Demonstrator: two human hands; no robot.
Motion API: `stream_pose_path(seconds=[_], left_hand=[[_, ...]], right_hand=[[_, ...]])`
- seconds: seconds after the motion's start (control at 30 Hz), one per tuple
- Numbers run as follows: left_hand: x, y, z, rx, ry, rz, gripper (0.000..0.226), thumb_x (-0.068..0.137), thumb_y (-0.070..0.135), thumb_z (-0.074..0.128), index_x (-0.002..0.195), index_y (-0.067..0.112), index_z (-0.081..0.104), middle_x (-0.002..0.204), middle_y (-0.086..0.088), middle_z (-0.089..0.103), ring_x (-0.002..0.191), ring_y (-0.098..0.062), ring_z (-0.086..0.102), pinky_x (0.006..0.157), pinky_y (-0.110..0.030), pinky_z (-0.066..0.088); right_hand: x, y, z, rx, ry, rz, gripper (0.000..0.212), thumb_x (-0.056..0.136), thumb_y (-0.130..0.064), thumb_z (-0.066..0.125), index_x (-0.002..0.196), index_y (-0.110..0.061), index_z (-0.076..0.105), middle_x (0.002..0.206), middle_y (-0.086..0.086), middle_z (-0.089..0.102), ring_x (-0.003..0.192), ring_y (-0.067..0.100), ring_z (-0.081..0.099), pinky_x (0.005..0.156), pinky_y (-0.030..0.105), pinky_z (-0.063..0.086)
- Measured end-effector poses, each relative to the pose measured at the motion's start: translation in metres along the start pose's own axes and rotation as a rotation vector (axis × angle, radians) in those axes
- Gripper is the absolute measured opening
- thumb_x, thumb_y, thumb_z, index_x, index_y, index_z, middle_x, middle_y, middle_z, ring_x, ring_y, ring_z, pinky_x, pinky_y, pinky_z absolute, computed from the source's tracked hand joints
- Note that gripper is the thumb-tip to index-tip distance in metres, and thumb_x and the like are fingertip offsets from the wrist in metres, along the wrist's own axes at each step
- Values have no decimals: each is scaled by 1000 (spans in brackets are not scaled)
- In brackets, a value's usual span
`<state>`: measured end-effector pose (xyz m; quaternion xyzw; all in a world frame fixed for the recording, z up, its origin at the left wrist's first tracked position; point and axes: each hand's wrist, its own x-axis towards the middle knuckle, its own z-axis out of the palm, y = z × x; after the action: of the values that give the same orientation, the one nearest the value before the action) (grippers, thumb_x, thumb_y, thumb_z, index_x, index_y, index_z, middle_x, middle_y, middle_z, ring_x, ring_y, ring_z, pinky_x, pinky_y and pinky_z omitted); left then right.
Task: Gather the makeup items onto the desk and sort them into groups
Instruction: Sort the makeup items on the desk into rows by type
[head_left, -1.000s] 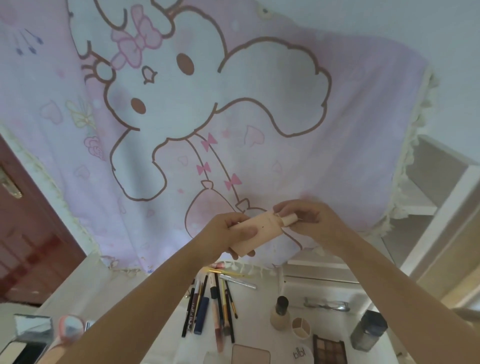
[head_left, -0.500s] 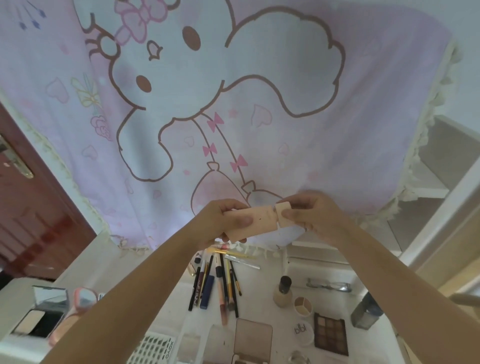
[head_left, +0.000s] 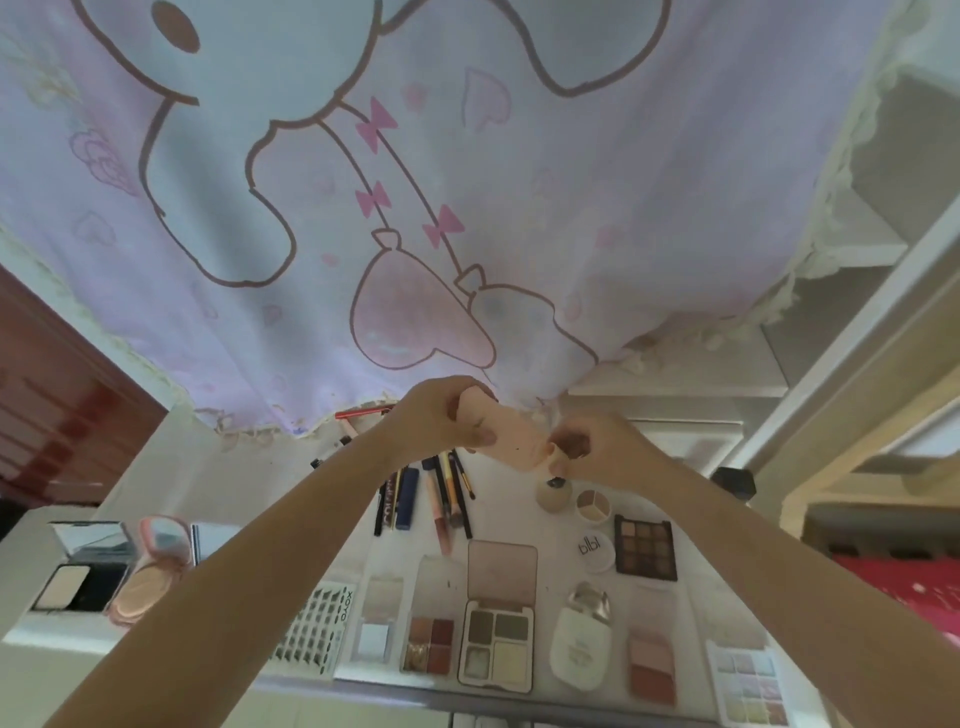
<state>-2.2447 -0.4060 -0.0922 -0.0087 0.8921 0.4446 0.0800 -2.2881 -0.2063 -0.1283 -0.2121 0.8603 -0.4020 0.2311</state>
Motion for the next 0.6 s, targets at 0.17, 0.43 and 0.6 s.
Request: stream_pose_path(seconds=[0.17,0.43,0.6], left_hand=[[11,-27,31,56,-74,14,30,76,3,68,105,9,66,85,9,60,78,-1,57,66,-4,45],[26,-62,67,111,-147,-23,23,80,8,65,103,8,68,88,9,59,79,0,53,66,2,41],[33,-79,83,151,-208,-57,19,81,10,64,100,9,68,89,7,62,80,-1,52,65,0,39]], right_hand=[[1,33,37,-93,11,67,20,74,-5,66,94,-4,66,95,10,66,89,23,61,76,27,48],[6,79,94,-225,156,205,17,79,-21,64,91,-9,64,81,-1,44,105,20,42,87,31,38],[11,101,115,-441,214,265,28,81,-36,59,100,-18,64,106,-1,55,113,18,43,88,27,37]])
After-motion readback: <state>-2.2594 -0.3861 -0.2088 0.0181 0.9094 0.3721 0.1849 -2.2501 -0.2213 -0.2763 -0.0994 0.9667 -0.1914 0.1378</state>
